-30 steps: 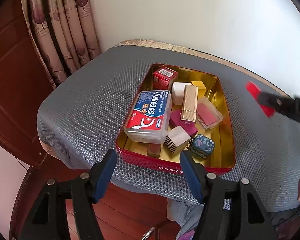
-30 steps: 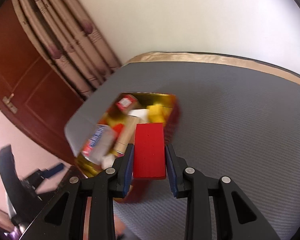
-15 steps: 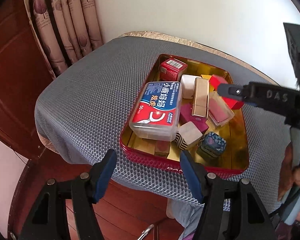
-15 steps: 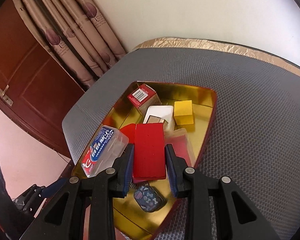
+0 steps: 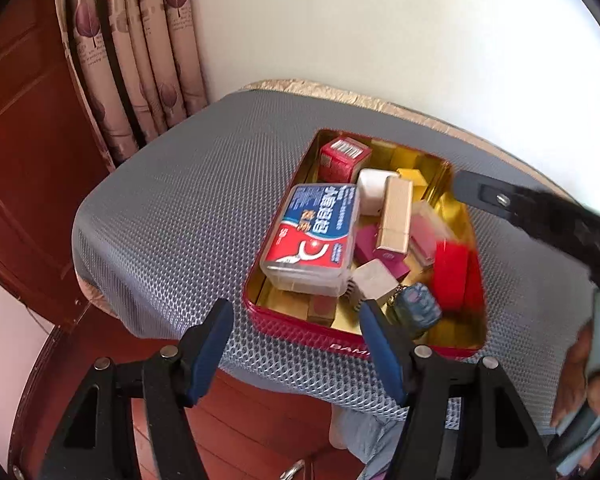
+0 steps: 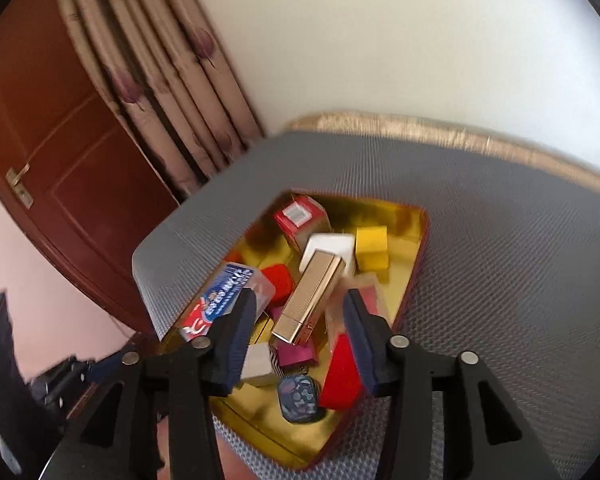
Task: Organize rigid objects
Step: 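Lower the red block into the tin and open the right gripper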
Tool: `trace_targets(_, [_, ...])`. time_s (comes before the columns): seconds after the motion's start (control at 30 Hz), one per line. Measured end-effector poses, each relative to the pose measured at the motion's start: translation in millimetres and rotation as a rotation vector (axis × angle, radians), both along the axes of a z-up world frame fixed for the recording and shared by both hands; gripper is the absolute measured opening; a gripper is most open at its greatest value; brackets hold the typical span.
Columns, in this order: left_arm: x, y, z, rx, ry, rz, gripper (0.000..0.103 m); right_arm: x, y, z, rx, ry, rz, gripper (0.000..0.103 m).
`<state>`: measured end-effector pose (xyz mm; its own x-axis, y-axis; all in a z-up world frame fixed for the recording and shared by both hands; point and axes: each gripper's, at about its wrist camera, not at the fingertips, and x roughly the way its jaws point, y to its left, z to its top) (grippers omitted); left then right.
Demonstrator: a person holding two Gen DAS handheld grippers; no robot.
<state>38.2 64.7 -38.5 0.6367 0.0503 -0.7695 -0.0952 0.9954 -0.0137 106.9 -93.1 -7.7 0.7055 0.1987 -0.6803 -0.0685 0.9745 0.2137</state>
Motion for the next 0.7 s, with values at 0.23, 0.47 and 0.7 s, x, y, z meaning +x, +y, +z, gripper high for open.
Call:
trace_targets(0.23, [-14.4,-9.4,18.8,0.007,-0.090,-0.031,0.067,-75.1,15.9,26.1,-0.169,-0.197,-0.049,0.081])
trace_targets(0.47, [-22.1,-18.0,28.7,0.054,-0.122,-0.042,0.067,-107.3,14.4,28.7,-0.194,-0.227,-0.060,0.088])
trace_targets(0.7, [-36.8,-24.5,40.7,0.081,-0.198,-0.073,0.067,-124.3,12.5,23.1,-0.190,-0.212,-0.059,0.088])
